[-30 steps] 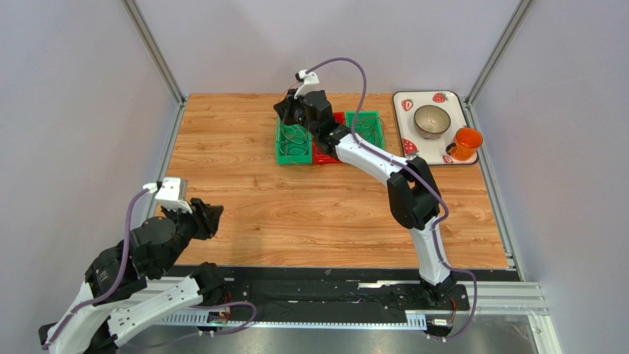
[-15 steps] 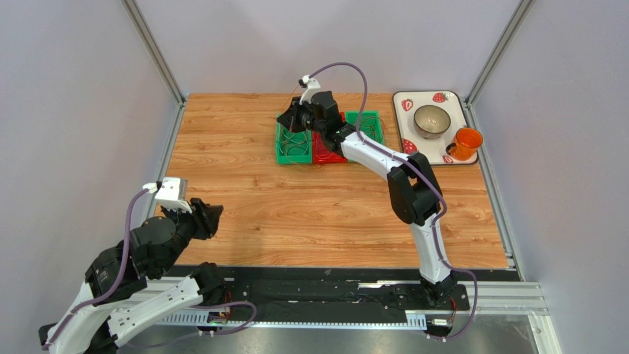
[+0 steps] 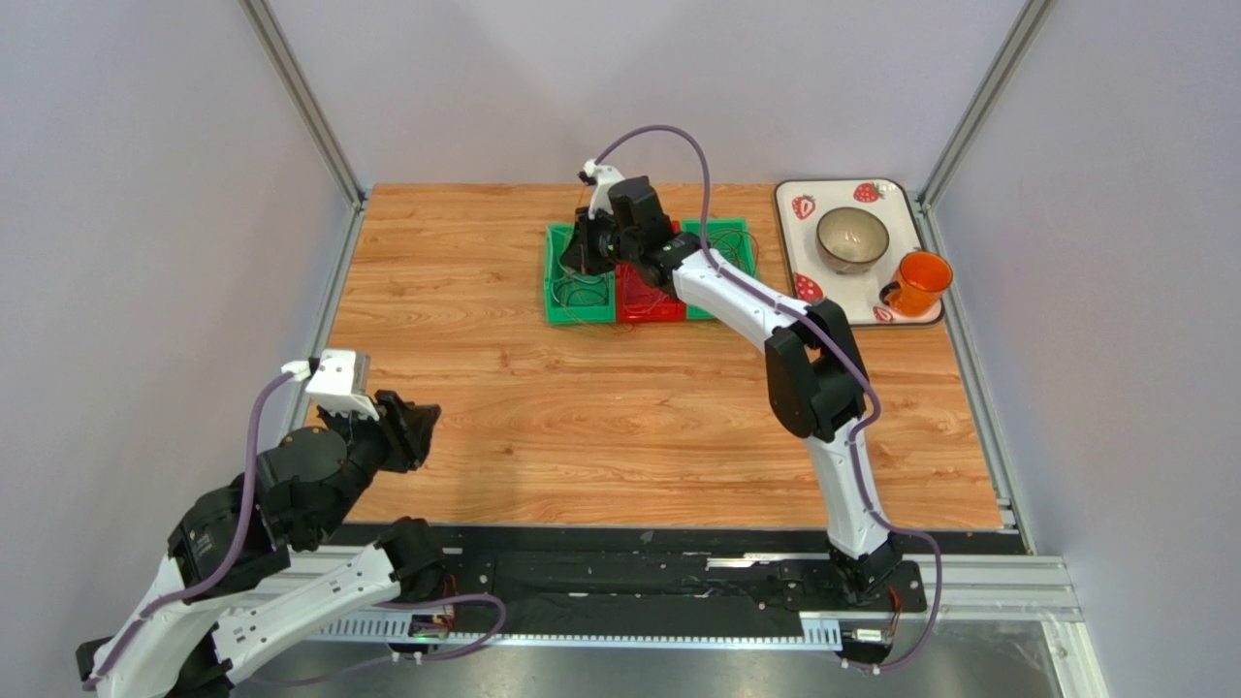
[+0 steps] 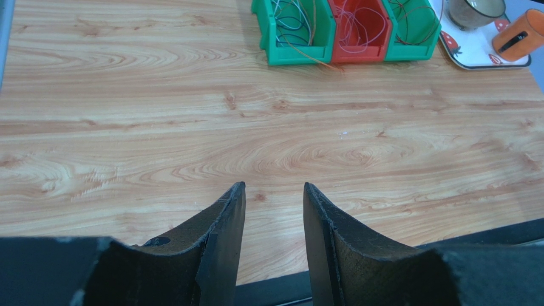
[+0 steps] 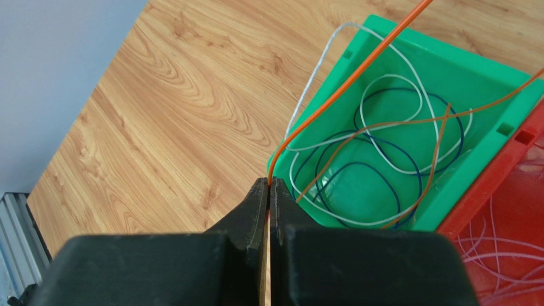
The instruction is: Untangle the cables
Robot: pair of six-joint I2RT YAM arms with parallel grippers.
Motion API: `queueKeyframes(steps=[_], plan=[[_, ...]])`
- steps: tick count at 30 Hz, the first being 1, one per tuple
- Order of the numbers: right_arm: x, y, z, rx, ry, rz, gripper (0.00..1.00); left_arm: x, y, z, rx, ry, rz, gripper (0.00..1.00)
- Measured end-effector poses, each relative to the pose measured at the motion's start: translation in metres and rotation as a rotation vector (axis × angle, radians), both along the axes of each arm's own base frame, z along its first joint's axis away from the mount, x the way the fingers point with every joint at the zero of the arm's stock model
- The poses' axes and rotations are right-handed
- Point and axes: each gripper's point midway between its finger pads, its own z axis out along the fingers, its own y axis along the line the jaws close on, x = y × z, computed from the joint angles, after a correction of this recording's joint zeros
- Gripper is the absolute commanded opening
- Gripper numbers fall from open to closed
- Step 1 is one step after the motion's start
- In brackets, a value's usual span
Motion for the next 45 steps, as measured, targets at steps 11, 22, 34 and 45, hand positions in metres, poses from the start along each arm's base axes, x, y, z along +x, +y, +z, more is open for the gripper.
queueKeyframes(steps=[11, 22, 34, 45], plan=[[-0.001, -0.009, -0.049, -0.14, 0.074, 0.011, 0.35, 0.0, 0.0, 0.0, 0.0, 0.0, 0.0, 0.47], [0.008, -0.01, -0.029, -0.168, 0.027, 0.011, 0.49, 0.0, 0.0, 0.0, 0.0, 0.0, 0.001, 0.47], [-0.015, -0.045, 0.016, -0.221, -0.034, -0.075, 0.57, 0.001, -0.001, 0.0, 0.004, 0.003, 0.001, 0.47], [-0.092, -0.057, -0.02, -0.491, -0.097, -0.033, 0.56, 0.001, -0.001, -0.001, 0.009, 0.007, 0.001, 0.46]])
